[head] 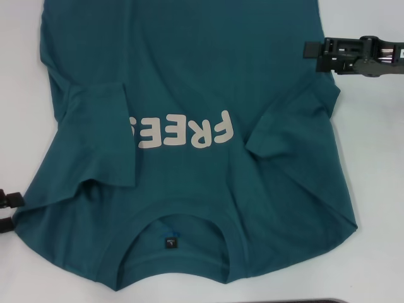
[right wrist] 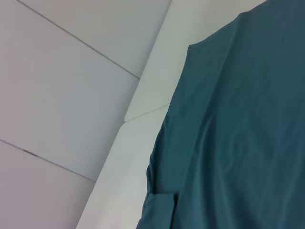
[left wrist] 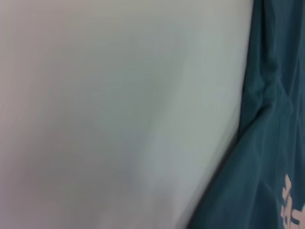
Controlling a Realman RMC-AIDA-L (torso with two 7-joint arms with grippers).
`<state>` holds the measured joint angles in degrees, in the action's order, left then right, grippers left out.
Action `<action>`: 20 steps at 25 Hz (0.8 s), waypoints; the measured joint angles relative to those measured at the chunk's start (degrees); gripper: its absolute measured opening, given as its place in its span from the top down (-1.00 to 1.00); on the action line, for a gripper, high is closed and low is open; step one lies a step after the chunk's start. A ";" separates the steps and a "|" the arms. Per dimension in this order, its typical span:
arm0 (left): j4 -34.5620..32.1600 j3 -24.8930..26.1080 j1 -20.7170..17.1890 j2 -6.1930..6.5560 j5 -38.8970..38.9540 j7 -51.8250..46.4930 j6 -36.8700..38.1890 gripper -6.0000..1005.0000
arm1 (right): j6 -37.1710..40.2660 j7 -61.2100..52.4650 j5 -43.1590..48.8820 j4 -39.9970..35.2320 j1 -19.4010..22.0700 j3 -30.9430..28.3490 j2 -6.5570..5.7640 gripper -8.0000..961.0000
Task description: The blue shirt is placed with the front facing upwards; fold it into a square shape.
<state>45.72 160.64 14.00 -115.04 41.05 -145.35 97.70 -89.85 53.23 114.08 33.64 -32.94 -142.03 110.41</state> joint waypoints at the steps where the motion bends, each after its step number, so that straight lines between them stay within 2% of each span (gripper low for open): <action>1: 0.00 -0.01 0.18 -0.14 0.02 0.00 0.41 -0.31 | 0.00 0.00 0.00 0.00 -0.02 0.00 0.00 -0.93; 12: 0.12 -0.28 2.98 -0.86 0.17 -0.24 3.25 -0.31 | 0.03 -0.12 0.00 0.02 0.18 -0.01 -0.02 -0.93; 20: 1.04 0.29 2.22 -0.13 0.35 -1.58 0.22 -0.31 | 0.10 -0.08 0.00 -0.03 0.38 -0.09 -0.02 -0.93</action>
<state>46.76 160.93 16.22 -115.17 41.39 -146.93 97.91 -89.74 53.15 114.08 33.62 -32.56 -142.12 110.39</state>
